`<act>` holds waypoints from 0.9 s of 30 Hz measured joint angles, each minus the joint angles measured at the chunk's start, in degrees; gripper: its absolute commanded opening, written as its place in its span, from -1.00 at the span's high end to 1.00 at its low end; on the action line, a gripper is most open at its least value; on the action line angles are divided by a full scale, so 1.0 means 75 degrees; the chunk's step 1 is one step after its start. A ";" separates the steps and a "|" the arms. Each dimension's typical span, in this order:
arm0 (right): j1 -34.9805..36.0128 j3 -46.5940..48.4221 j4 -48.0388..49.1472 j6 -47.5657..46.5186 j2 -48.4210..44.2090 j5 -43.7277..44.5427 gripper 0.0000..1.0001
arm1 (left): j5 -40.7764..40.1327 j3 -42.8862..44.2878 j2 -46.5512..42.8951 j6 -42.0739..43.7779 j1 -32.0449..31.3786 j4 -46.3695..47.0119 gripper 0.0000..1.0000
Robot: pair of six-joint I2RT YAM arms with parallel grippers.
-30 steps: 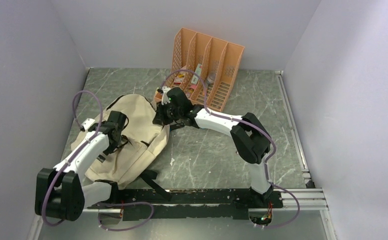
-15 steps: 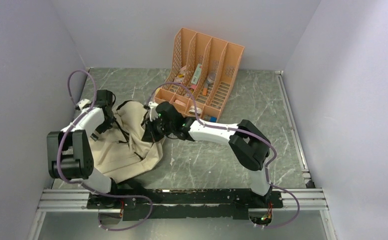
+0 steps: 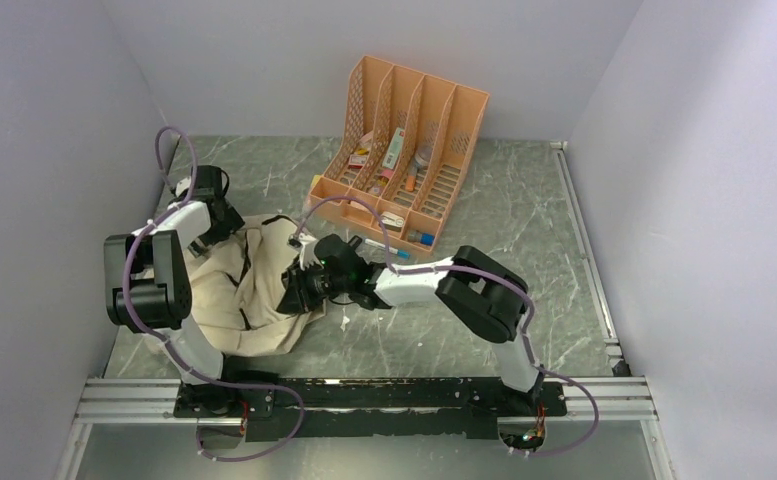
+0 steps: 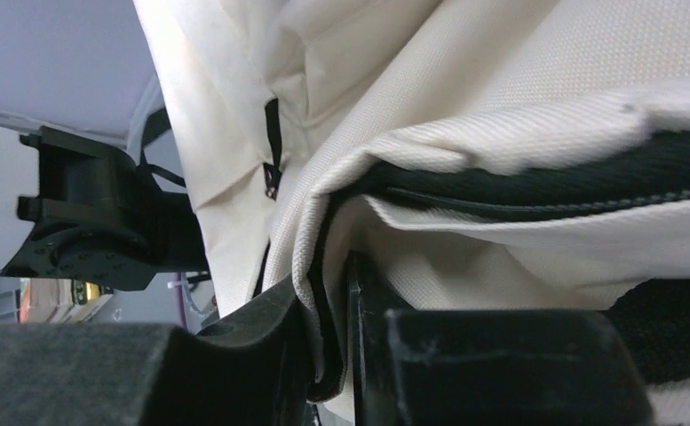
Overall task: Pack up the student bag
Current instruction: Adjust the student bag at the center of the board.
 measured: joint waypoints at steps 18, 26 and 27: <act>-0.0137 -0.0627 0.1894 0.0752 0.0498 0.0344 0.21 | 0.0393 0.0775 -0.0670 0.1174 -0.0612 0.1303 -0.86; -0.0015 -0.1600 0.1676 0.0699 0.0035 0.0175 -0.01 | -0.0079 0.1189 -0.2256 0.1903 -0.0615 0.1005 -0.85; 0.0017 -0.1734 0.1641 0.0688 -0.0012 0.0189 -0.04 | 0.0233 0.1215 -0.2331 0.2139 -0.0621 0.1040 -0.85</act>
